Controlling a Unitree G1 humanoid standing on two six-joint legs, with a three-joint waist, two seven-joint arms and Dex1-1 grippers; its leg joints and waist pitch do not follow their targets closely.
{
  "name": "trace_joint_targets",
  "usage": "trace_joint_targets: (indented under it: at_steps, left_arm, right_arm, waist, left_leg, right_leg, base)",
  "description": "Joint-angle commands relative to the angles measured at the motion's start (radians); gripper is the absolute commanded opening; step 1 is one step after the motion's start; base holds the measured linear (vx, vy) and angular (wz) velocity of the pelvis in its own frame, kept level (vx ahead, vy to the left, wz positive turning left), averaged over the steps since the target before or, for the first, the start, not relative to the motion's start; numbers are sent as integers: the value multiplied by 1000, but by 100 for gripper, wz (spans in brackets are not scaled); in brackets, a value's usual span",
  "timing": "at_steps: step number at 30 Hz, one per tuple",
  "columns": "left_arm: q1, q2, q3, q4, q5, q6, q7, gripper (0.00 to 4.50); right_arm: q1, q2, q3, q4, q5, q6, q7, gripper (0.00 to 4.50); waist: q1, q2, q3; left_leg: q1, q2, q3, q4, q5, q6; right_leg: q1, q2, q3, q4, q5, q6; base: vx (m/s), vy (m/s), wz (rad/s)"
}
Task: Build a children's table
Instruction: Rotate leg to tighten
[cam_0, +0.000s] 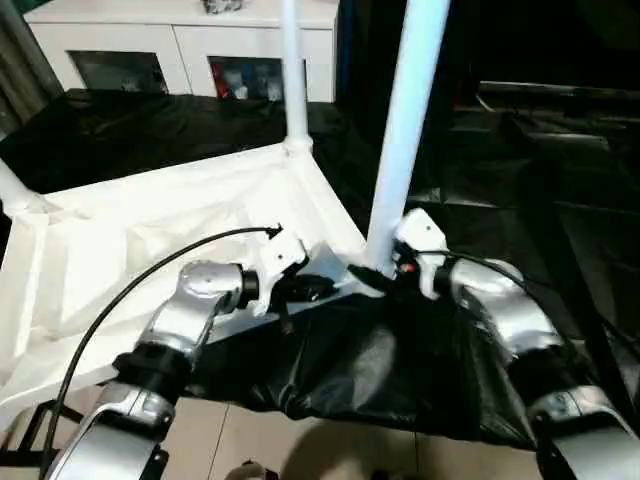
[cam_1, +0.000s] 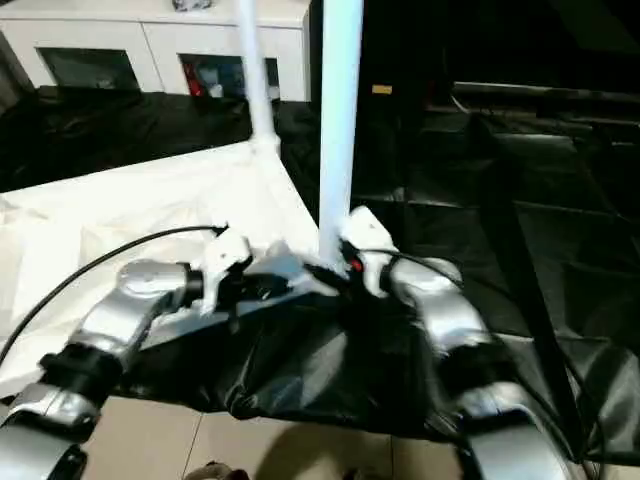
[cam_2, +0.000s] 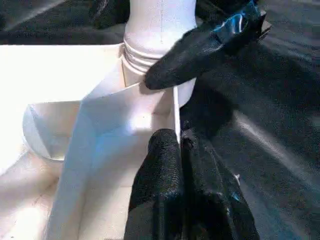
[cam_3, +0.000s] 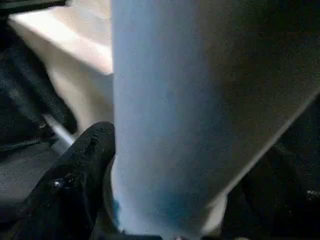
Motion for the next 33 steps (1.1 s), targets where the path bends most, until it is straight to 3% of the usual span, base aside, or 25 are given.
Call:
trace_joint_targets:
  at_steps: [1,6,9,10,11,19,25,29,30,31,33]
  left_arm:
    - [-11,-3,11,-74,-65,-26,-48,0]
    - [13,37,1,-113,-91,-9,-135,0]
    - [23,53,-7,-133,-92,2,-167,0]
    - [25,56,-8,-137,-92,4,-173,0]
    - [26,57,-8,-138,-93,4,-175,0]
    - [37,80,-8,-159,-101,23,-197,0]
    - [52,91,-10,-174,-98,38,-209,0]
    - [44,69,-11,-148,-67,35,-141,0]
    - [23,35,-9,-112,-33,33,-50,0]
    - [23,35,-9,-112,-33,33,-50,0]
    - [2,2,-6,-76,-10,34,25,0]
  right_arm:
    - [10,-20,22,-39,17,16,64,394]
    - [31,-50,43,-96,59,42,203,394]
    - [42,-69,70,-125,68,52,266,358]
    - [44,-73,79,-129,66,52,279,358]
    - [45,-75,81,-131,66,53,284,358]
    - [47,-91,103,-133,48,53,341,288]
    - [55,-91,113,-155,67,64,363,270]
    - [71,-57,94,-165,68,67,294,268]
    - [71,-10,75,-144,42,72,176,268]
    - [71,-10,75,-144,42,72,176,268]
    - [56,58,47,-95,7,82,5,267]
  waist:
    - [4,-11,-78]
    - [8,-12,-75]
    - [12,-14,-74]
    - [17,-19,-74]
    - [18,-17,-73]
    - [26,-21,-75]
    - [23,-20,-71]
    - [23,-18,-70]
    - [22,-18,-71]
    - [15,-16,-67]
    - [7,-15,-64]
  left_leg:
    - [6,37,-4,-55,-153,96]
    - [8,38,-4,-57,-178,87]
    - [10,38,-4,-58,-187,75]
    - [11,41,-6,-59,-186,73]
    - [12,41,-5,-59,-185,74]
    - [10,39,-5,-58,-166,72]
    - [9,38,-6,-59,-179,67]
    - [11,38,-6,-60,-185,61]
    - [10,38,-7,-60,-183,59]
    - [12,36,-7,-62,-191,48]
    - [12,32,-7,-63,-216,29]
  right_leg:
    - [62,-73,44,-58,-148,-245]
    - [58,-74,45,-64,-216,-231]
    - [55,-74,45,-67,-258,-217]
    - [56,-76,46,-65,-263,-213]
    - [54,-75,47,-67,-268,-210]
    - [53,-76,46,-62,-237,-214]
    - [54,-75,46,-65,-250,-210]
    - [52,-74,47,-66,-248,-209]
    - [54,-75,47,-65,-248,-209]
    - [48,-71,47,-71,-266,-203]
    - [49,-73,46,-76,-319,-189]
  base:
    - [0,0,0]
    - [0,0,0]
    - [0,0,0]
    - [0,0,0]
    - [0,0,0]
    - [0,0,0]
    - [0,0,0]
    - [0,0,0]
    - [0,0,0]
    - [0,0,0]
    - [0,0,0]
